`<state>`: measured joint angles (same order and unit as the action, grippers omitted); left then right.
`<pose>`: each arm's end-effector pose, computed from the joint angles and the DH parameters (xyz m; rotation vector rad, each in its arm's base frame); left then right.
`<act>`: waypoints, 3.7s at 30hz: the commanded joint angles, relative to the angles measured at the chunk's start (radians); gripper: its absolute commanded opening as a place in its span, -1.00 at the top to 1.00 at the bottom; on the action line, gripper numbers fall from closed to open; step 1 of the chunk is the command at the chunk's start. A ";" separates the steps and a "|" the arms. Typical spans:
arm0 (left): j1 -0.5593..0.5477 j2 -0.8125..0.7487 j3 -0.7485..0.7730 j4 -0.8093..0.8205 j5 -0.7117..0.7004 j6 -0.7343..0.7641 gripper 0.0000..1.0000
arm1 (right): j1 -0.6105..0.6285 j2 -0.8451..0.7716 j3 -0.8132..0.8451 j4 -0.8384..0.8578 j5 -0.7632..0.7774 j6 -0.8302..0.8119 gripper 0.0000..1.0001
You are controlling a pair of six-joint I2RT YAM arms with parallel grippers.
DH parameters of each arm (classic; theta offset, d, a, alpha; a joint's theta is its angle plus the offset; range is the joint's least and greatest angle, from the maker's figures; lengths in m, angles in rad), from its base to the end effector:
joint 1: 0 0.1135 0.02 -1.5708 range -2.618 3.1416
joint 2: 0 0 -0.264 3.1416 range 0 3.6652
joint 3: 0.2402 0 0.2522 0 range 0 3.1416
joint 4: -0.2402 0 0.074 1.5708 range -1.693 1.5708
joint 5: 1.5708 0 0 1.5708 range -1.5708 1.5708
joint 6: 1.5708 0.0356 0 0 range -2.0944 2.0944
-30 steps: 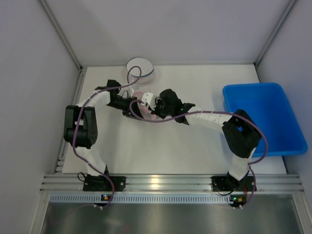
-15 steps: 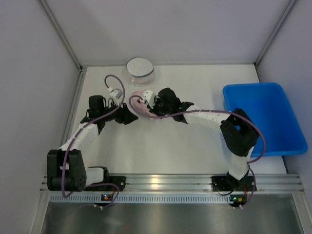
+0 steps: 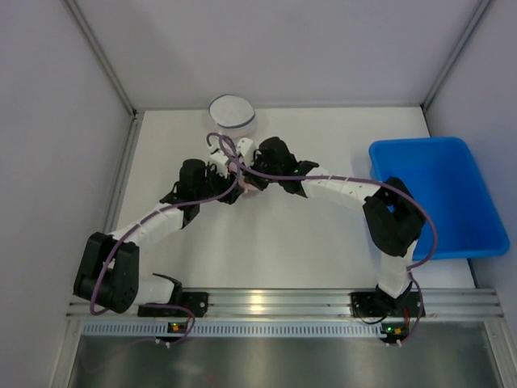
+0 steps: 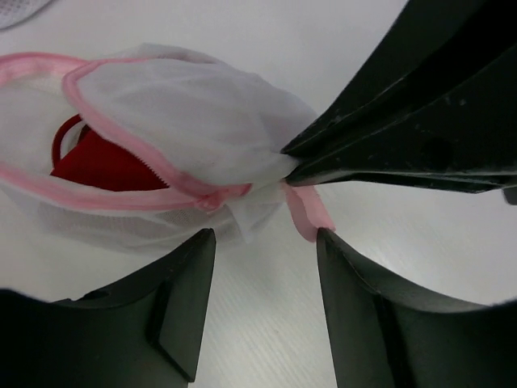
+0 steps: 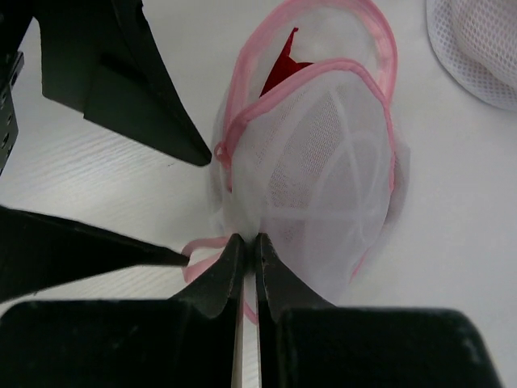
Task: Place the bra in the laundry bag and zip it closed
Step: Zip the zipper on the laundry bag.
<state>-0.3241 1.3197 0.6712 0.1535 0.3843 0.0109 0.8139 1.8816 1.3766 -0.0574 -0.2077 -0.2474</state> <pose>0.2612 -0.1018 0.2183 0.5805 1.9958 -0.5889 0.2942 0.3222 0.2408 -1.2041 1.8058 0.5510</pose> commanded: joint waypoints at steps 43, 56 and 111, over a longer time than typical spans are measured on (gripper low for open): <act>0.019 0.050 0.042 0.124 -0.144 -0.091 0.56 | -0.016 0.007 -0.001 -0.007 -0.065 0.071 1.00; 0.085 0.019 0.034 0.026 -0.019 0.006 1.00 | -0.036 0.019 0.009 -0.004 -0.044 0.053 1.00; 0.189 0.187 0.288 -0.387 0.407 -0.238 1.00 | 0.014 -0.006 0.038 0.028 -0.323 -0.458 0.01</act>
<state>-0.1352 1.4937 0.9222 -0.2184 0.7536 -0.2134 0.8082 1.8576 1.3945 -0.1024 -0.4877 -0.6548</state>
